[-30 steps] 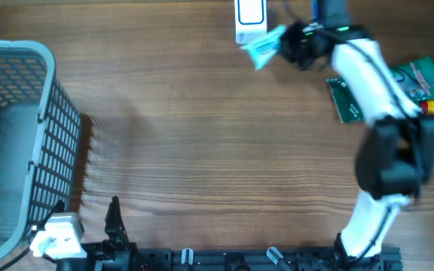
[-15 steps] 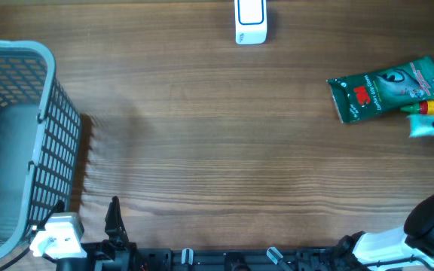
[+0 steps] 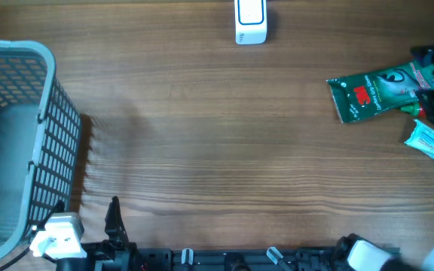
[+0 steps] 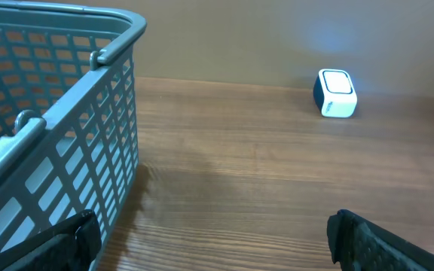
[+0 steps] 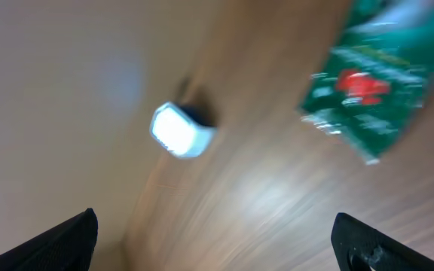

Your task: Scan the item barcode

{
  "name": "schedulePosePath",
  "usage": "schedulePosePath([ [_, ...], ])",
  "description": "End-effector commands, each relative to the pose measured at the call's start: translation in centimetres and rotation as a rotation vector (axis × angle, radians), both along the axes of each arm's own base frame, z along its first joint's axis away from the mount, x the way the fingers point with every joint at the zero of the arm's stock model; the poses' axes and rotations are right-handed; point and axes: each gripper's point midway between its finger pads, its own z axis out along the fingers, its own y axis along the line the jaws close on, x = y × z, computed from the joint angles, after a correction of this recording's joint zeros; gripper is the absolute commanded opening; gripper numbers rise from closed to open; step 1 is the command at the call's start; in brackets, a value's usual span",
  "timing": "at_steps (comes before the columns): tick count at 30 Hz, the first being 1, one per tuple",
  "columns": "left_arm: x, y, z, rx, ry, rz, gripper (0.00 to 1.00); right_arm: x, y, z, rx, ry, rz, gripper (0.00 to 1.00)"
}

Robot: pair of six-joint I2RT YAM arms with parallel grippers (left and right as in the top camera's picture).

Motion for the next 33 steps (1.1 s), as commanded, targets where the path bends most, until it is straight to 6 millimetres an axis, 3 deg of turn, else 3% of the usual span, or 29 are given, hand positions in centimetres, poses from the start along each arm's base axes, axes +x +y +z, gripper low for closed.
schedulePosePath([
  [1, -0.1, 0.0, 0.1, -0.005, -0.007, 0.002, 1.00, -3.6, 6.3, 6.0, -0.116, -0.198, 0.185, 1.00],
  [3, -0.1, 0.0, 0.1, -0.005, -0.007, 0.002, 1.00, -6.6, 8.6, 5.9, -0.144, -0.166, 0.216, 1.00],
  [6, -0.1, 0.0, 0.1, -0.005, -0.007, 0.002, 1.00, -8.2, 7.3, 4.7, -0.217, -0.092, 0.131, 1.00],
  [11, -0.1, 0.0, 0.1, -0.005, -0.007, 0.002, 1.00, -8.7, 5.2, 2.2, -0.294, 0.043, 0.068, 1.00],
  [14, -0.1, 0.0, 0.1, -0.005, -0.007, 0.002, 1.00, -8.4, 5.2, 2.3, -0.458, 0.001, 0.213, 1.00],
  [18, -0.1, 0.0, 0.1, -0.005, -0.007, 0.002, 1.00, -8.1, 7.1, 5.4, -0.620, -0.234, 0.393, 1.00],
  [22, -0.1, 0.0, 0.1, -0.005, -0.007, 0.002, 1.00, -6.5, 10.3, 6.2, -0.689, -0.471, 0.511, 1.00],
  [25, -0.1, 0.0, 0.1, -0.005, -0.007, 0.002, 1.00, -6.7, 12.7, 4.2, -0.709, -0.672, 0.520, 1.00],
  [29, -0.1, 0.0, 0.1, -0.005, -0.007, 0.002, 1.00, -8.0, 12.8, 0.9, -0.625, -0.843, 0.374, 1.00],
  [33, -0.1, 0.0, 0.1, -0.005, -0.007, 0.002, 1.00, -10.7, 13.2, 0.4, -0.688, -1.097, 0.298, 1.00],
])
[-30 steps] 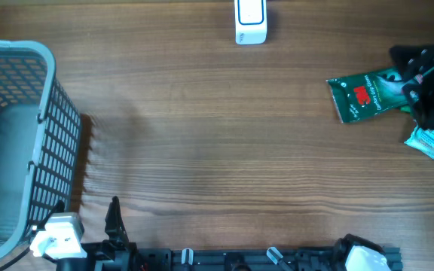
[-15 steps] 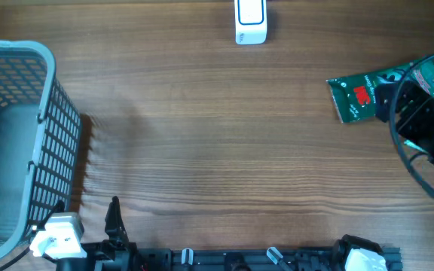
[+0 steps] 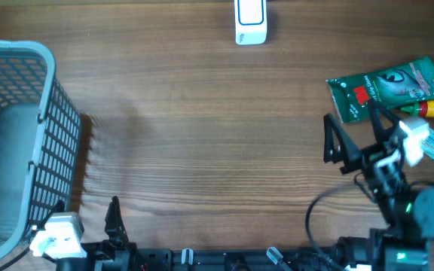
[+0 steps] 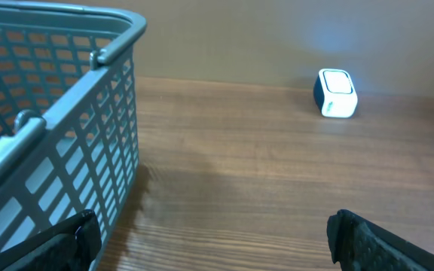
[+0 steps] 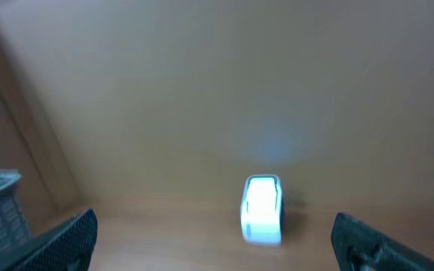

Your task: Scan the item barcode

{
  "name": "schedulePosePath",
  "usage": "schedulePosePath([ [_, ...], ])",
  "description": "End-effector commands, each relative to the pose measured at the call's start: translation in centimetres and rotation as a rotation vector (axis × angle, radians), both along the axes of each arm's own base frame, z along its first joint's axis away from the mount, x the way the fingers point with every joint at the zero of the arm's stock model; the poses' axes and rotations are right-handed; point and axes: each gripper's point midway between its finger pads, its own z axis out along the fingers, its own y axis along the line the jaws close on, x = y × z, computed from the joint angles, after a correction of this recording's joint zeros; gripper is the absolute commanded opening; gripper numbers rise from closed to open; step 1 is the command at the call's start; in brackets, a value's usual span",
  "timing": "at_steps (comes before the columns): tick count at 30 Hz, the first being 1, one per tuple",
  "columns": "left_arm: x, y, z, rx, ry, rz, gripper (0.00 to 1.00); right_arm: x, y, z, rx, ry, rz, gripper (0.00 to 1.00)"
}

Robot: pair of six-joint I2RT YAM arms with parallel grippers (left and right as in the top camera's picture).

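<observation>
A white scanner [image 3: 249,21] stands at the far edge of the table and glows in the right wrist view as the scanner [image 5: 262,209], blurred. A green 3M packet [image 3: 386,88] lies flat at the far right. My right gripper [image 3: 349,126] hovers open and empty just near-left of the packet, apart from it, facing the scanner; its fingers [image 5: 66,241] frame the view. My left gripper [image 4: 213,245] rests open and empty at the near left by the basket, and its view also shows the scanner [image 4: 336,93].
A grey mesh basket [image 3: 47,105] fills the left side; its wall [image 4: 89,128] is close to the left fingers. A yellow and red tube and a light-blue packet lie right of the green packet.
My right arm was at the far right edge over the items; now it is nearer and more to the left, turned toward the scanner, leaving the packet uncovered. The left arm is unchanged.
</observation>
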Motion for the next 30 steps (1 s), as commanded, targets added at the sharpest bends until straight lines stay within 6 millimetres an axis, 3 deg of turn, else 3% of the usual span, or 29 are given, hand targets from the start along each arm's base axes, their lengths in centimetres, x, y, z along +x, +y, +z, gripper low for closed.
schedulePosePath([
  [1, -0.1, 0.0, 0.1, -0.005, -0.006, 0.002, 1.00, -1.8, 0.0, -1.2, 0.048, -0.082, -0.020, 1.00],
  [6, -0.1, 0.0, 0.1, -0.005, -0.006, 0.002, 1.00, -3.5, -1.7, -1.7, 0.095, -0.222, -0.124, 1.00],
  [8, -0.1, 0.0, 0.1, -0.005, -0.006, 0.002, 1.00, -3.3, -2.3, -2.4, 0.108, -0.245, -0.156, 1.00],
  [10, -0.1, 0.0, 0.1, -0.005, -0.006, 0.002, 1.00, -2.6, -2.7, -3.9, 0.138, -0.212, -0.176, 1.00],
  [14, -0.1, 0.0, 0.1, -0.005, -0.006, 0.002, 1.00, -0.7, -5.7, -8.6, 0.326, -0.057, -0.311, 1.00],
  [17, -0.1, 0.0, 0.1, -0.005, -0.006, 0.002, 1.00, -0.3, -5.7, -10.3, 0.246, 0.001, -0.340, 1.00],
  [22, -0.1, 0.0, 0.1, -0.005, -0.006, 0.002, 1.00, 0.3, -5.7, -15.4, 0.048, 0.176, -0.381, 1.00],
  [24, -0.1, 0.0, 0.1, -0.005, -0.006, 0.002, 1.00, 0.3, -5.0, -15.5, -0.050, 0.158, -0.346, 1.00],
  [30, -0.1, 0.0, 0.1, -0.005, -0.006, 0.002, 1.00, 0.2, -4.9, -15.5, -0.053, 0.158, -0.343, 1.00],
])
